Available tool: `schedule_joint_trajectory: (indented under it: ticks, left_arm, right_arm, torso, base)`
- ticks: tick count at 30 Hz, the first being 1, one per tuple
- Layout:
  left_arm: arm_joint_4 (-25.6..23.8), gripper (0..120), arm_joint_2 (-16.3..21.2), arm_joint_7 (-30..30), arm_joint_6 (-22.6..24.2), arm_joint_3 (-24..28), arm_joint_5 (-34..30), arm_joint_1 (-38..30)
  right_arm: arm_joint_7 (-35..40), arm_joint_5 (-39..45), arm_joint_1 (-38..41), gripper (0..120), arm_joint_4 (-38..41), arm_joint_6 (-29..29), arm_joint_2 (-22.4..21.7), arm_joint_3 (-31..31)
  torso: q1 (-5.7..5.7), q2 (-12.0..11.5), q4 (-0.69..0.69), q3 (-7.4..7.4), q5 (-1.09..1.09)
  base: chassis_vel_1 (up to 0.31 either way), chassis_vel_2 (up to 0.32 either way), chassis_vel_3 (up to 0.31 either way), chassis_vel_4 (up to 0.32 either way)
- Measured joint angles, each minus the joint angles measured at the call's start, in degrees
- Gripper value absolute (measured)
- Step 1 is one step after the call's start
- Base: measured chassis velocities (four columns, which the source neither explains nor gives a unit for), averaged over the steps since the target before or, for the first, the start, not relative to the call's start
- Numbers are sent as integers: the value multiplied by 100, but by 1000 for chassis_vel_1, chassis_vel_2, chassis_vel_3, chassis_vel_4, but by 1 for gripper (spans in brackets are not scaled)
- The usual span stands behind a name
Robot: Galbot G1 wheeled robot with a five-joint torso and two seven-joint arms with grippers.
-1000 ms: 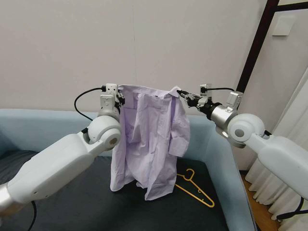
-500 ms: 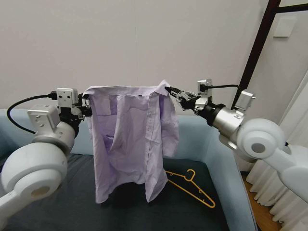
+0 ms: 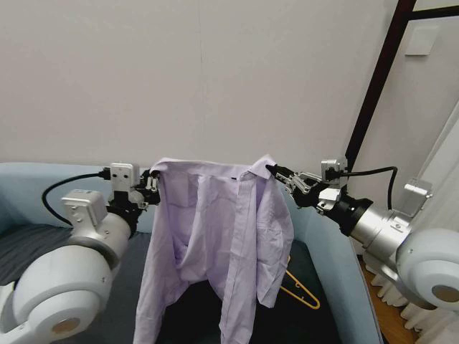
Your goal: Pick up the clothes from the sofa and hang them on the clothes hanger.
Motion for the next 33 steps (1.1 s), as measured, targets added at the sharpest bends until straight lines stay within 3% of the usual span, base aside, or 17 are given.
schedule_joint_trajectory:
  ticks: [1,3,7,8,13,16,20,26,33]
  left_arm:
    - [432,0,-366,6,-3,256,151,-44]
    - [642,0,-541,3,-4,371,253,-61]
    - [2132,0,-1689,151,-37,970,1217,-89]
    - [2132,0,-1689,151,-37,970,1217,-89]
    - [3710,0,-2709,508,-337,1272,2374,9]
    - [4074,0,-2902,610,-410,1283,2630,37]
    - [4324,0,-2865,721,-500,1282,2762,71]
    - [4466,0,-2742,793,-591,1334,2921,269]
    - [4528,0,-2867,889,-697,1291,3106,539]
  right_arm:
    - [-65,-196,-57,0,-330,0,240,-101]
    - [-94,-299,-83,0,-495,1,354,-153]
    - [-356,-1008,-265,0,-1670,87,1102,-420]
    - [-356,-1008,-265,0,-1670,87,1102,-420]
    - [-792,-1734,-466,0,-2838,369,1775,-614]
    - [-884,-1939,-484,0,-3168,440,2035,-683]
    - [-1011,-2171,-492,0,-3535,555,2295,-826]
    - [-1226,-2352,-500,0,-4020,732,2586,-1024]
    - [-1427,-2533,-488,0,-4599,843,2830,-1145]
  torso:
    - [1,-1,0,1,2]
    - [2,-1,0,1,0]
    - [3,-3,-1,2,2]
    - [3,-3,-1,2,2]
    - [3,-2,-2,1,1]
    - [3,-3,-2,2,0]
    - [2,-3,-1,0,0]
    - [2,-2,2,0,-1]
    - [1,-2,-1,0,-1]
  base:
    - [0,0,0,0]
    - [0,0,0,0]
    - [0,0,0,0]
    - [0,0,0,0]
    - [0,0,0,0]
    - [0,0,0,0]
    - [0,0,0,0]
    - [0,0,0,0]
    - [0,0,0,0]
